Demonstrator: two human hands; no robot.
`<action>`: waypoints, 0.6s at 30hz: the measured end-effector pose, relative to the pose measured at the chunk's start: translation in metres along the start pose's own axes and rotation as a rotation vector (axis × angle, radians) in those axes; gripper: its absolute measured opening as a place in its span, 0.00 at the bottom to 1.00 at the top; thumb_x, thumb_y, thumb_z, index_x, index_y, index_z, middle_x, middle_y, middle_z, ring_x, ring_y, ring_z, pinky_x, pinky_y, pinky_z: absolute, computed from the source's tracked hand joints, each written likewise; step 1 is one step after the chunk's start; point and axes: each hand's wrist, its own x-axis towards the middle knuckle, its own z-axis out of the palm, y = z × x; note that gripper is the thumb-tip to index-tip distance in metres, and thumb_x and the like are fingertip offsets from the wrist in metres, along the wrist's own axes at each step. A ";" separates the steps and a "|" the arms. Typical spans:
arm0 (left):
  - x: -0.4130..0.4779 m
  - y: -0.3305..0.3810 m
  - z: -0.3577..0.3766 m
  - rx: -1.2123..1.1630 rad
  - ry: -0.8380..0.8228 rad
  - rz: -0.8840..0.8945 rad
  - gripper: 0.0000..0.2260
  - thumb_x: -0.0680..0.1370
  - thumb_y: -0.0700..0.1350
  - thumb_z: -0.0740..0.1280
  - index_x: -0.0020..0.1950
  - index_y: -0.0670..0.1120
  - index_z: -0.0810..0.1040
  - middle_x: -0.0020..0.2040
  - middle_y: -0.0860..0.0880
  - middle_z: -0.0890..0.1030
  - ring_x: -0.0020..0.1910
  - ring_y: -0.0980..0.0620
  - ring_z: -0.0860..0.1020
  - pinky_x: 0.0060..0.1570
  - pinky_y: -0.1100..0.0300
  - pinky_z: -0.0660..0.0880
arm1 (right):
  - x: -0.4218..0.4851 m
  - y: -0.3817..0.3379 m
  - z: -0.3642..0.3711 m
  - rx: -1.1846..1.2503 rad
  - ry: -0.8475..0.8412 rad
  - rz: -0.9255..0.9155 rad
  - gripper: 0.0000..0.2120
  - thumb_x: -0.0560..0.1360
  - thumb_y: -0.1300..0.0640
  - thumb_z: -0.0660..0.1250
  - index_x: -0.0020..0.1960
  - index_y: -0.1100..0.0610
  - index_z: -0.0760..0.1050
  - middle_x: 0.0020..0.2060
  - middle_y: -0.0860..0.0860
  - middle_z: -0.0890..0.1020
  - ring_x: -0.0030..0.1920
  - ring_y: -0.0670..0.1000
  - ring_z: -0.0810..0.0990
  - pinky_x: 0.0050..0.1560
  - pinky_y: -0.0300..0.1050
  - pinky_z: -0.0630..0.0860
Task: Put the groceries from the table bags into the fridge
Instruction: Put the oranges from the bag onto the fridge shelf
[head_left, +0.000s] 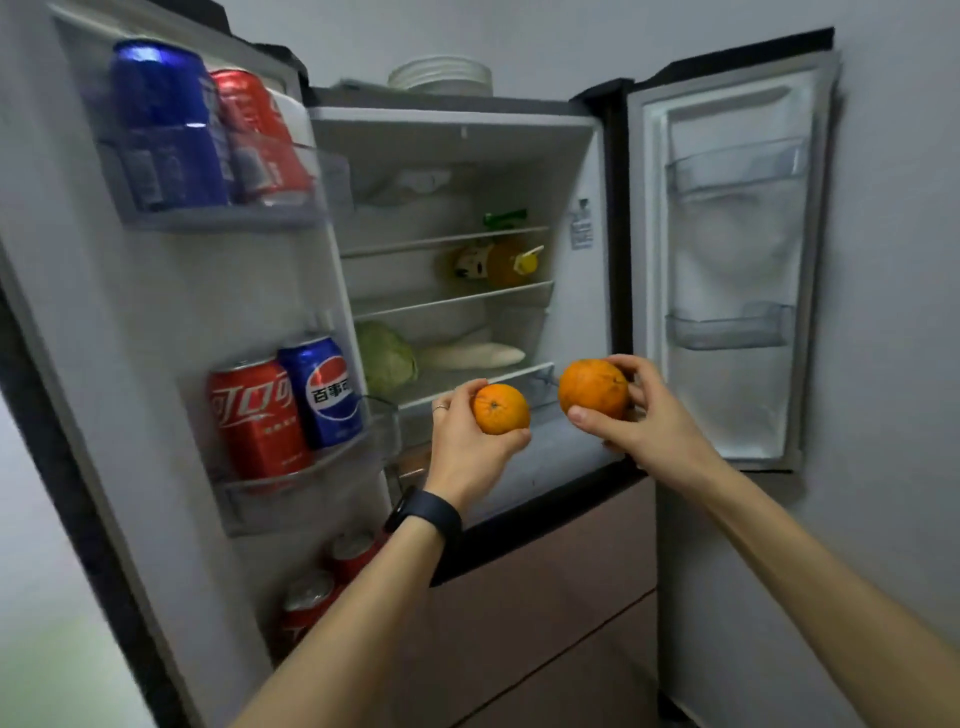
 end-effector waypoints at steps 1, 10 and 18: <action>0.020 -0.005 0.007 0.031 0.001 -0.013 0.33 0.68 0.44 0.79 0.69 0.52 0.69 0.63 0.47 0.64 0.56 0.51 0.71 0.58 0.64 0.69 | 0.017 0.006 -0.004 -0.052 -0.010 -0.019 0.28 0.68 0.49 0.79 0.60 0.36 0.67 0.58 0.42 0.76 0.56 0.46 0.80 0.53 0.44 0.79; 0.184 -0.089 0.054 0.323 -0.056 -0.192 0.34 0.66 0.46 0.80 0.69 0.53 0.70 0.62 0.45 0.69 0.56 0.47 0.71 0.55 0.59 0.70 | 0.201 0.105 -0.002 -0.507 -0.190 -0.083 0.35 0.67 0.43 0.79 0.69 0.40 0.66 0.64 0.48 0.70 0.61 0.52 0.75 0.62 0.53 0.76; 0.299 -0.178 0.095 0.902 -0.448 -0.362 0.38 0.63 0.56 0.81 0.70 0.53 0.73 0.65 0.49 0.77 0.61 0.46 0.77 0.57 0.53 0.77 | 0.359 0.200 0.046 -1.028 -0.702 -0.025 0.31 0.61 0.31 0.75 0.56 0.51 0.79 0.51 0.51 0.83 0.50 0.54 0.80 0.51 0.49 0.80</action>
